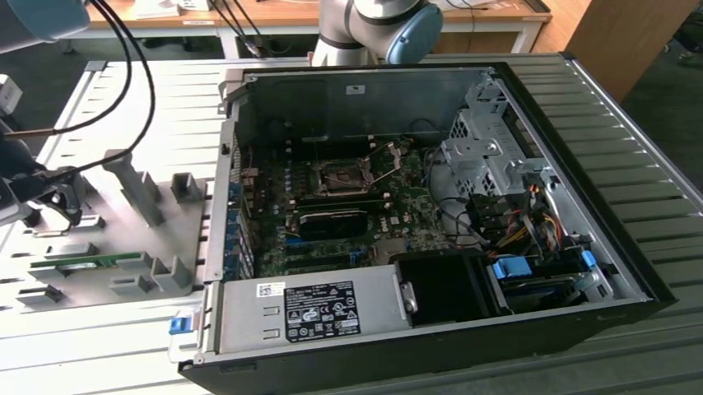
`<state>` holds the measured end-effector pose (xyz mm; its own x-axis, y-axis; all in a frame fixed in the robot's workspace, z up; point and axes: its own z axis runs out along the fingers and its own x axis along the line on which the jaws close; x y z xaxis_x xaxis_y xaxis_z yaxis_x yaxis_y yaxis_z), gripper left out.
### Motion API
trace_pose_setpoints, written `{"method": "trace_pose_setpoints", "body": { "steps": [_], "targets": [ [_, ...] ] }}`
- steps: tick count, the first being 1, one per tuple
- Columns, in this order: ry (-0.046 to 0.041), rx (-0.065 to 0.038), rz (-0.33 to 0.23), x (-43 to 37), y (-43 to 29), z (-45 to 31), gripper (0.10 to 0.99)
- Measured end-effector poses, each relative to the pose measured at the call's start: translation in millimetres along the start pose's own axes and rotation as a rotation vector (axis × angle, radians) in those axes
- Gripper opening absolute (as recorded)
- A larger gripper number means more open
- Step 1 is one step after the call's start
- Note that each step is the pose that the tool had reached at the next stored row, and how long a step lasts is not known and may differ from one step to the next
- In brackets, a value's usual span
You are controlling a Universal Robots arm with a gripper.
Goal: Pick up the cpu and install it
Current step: 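Pick up the cpu and move it towards the insertion slot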
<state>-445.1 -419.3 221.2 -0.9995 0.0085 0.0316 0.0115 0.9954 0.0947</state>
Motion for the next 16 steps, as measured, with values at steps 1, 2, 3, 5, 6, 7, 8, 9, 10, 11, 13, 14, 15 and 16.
{"method": "trace_pose_setpoints", "body": {
  "steps": [1, 2, 3, 5, 6, 7, 8, 9, 10, 11, 13, 14, 15, 16],
  "targets": [
    [-0.0001, 0.0, 0.0, 0.0, 0.0, -0.2, 0.541],
    [-0.0001, 0.0, 0.0, 0.0, 0.0, -0.5, 0.541],
    [0.0001, 0.0, 0.0, 0.0, 0.1, -0.9, 0.541],
    [-0.0001, 0.0, 0.0, 0.0, 0.1, -1.4, 0.541],
    [-0.0001, 0.0, 0.0, 0.0, 0.2, -1.7, 0.541],
    [-0.0001, 0.0, 0.0, 0.1, 0.2, -1.9, 0.541],
    [0.0, 0.0, 0.0, 0.1, 0.2, -2.2, 0.541],
    [0.0, 0.0, 0.0, 0.1, 0.2, -2.4, 0.541],
    [0.0, 0.0, 0.0, 0.1, 0.3, -2.6, 0.541],
    [0.0, 0.0, 0.0, 0.1, 0.3, -2.8, 0.541],
    [0.0, 0.0, 0.0, 0.1, 0.3, -3.3, 0.541],
    [0.0, 0.0, 0.0, 0.1, 0.3, -3.5, 0.541],
    [-0.0001, 0.0, 0.0, 0.1, 0.4, -3.7, 0.541],
    [0.0, 0.0, 0.0, 0.1, 0.4, -4.0, 0.541]
  ]
}}
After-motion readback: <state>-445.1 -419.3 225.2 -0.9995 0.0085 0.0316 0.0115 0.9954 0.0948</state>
